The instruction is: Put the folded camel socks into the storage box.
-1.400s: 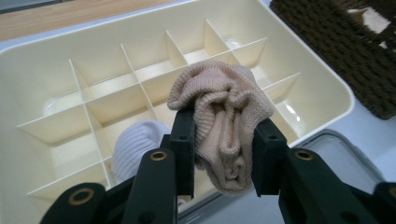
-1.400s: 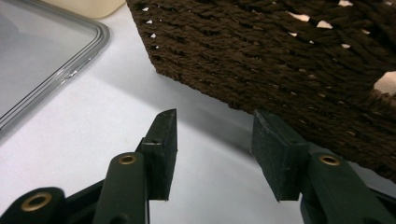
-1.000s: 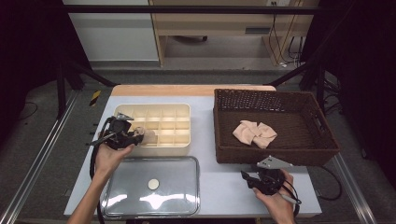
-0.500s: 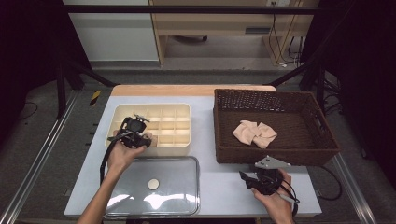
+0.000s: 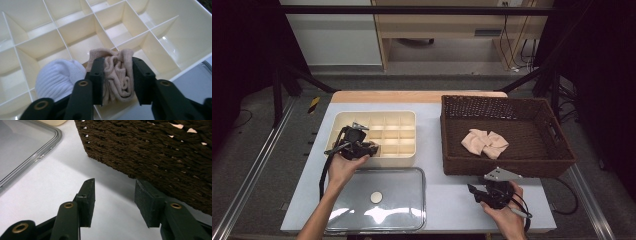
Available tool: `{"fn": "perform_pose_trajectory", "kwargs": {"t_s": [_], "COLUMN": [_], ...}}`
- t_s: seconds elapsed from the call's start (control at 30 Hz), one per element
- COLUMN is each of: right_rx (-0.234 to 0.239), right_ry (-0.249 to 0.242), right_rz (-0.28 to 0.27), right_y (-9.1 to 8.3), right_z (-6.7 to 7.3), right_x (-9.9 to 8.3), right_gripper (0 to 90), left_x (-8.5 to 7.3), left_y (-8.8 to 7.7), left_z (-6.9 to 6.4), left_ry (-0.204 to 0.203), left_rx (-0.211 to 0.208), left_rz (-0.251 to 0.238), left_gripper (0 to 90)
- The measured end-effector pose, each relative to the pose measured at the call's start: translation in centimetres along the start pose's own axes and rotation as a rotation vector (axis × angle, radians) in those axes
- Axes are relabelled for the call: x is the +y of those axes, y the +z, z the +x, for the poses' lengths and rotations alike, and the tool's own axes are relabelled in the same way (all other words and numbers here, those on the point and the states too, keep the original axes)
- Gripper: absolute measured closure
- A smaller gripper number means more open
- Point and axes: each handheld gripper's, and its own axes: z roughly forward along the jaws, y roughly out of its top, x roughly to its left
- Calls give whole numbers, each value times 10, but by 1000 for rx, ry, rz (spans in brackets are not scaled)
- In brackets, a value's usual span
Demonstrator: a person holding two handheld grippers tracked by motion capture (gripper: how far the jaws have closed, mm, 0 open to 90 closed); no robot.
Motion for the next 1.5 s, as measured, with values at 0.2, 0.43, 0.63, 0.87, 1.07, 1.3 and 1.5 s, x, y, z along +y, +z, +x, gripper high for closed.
{"fn": "perform_pose_trajectory", "kwargs": {"t_s": [0.2,0.43,0.63,0.87,1.07,1.3,1.5], "right_rx": [1,3,9,8,13,13,11], "right_ry": [-10,-22,-21,6,37,56,70], "right_rz": [-1,2,6,-34,-83,-98,-109], "right_y": [-1,0,0,-2,-7,-9,-12], "right_z": [1,2,3,2,1,3,4], "right_x": [1,1,0,-1,0,0,3], "right_gripper": [552,583,614,614,583,553,527], "left_x": [0,-1,-5,-9,-15,-26,-50], "left_y": [7,18,21,14,-3,-25,-43], "left_z": [-3,-7,-7,-3,-4,-4,-4], "left_ry": [25,61,69,26,17,67,47], "left_rx": [25,38,39,26,6,20,-11], "left_rz": [-5,49,61,-10,-103,-211,-294], "left_gripper": [726,732,730,666,527,516,484]}}
